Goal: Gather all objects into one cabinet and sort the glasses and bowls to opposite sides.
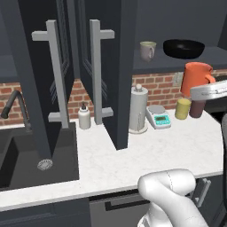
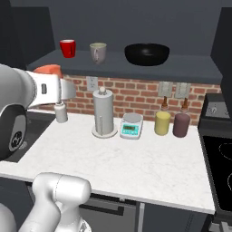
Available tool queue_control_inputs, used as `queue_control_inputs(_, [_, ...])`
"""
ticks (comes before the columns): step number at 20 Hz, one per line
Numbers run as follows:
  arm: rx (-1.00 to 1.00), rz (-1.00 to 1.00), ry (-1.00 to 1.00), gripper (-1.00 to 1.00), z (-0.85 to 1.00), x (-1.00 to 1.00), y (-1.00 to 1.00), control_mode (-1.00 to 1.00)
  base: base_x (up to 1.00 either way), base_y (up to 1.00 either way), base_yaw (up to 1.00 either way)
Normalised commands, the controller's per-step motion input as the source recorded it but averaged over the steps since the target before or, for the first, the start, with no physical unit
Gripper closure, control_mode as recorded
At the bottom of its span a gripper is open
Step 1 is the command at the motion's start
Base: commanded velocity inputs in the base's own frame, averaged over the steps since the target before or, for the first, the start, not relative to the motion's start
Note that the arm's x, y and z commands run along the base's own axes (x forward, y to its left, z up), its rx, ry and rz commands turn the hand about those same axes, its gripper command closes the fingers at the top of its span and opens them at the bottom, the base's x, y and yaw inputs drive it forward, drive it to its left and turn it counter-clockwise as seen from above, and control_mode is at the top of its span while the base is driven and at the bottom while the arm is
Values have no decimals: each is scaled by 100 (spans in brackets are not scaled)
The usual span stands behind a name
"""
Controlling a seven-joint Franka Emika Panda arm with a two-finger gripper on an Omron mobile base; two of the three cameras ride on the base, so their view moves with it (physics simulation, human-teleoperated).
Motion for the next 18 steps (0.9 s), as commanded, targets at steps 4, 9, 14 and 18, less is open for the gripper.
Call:
queue_control_inputs(4, [-2, 2, 0, 100, 1, -3, 30, -100, 0, 0, 0])
queue_control_inputs(9, [-2, 2, -3, 100, 0, 1, 18, -100, 0, 0, 0])
queue_control_inputs(14, [0, 0, -19, 100, 14, 28, 0, -100, 0, 0, 0])
queue_control_inputs(18, [2, 0, -7, 100, 4, 49, 0, -100, 0, 0, 0])
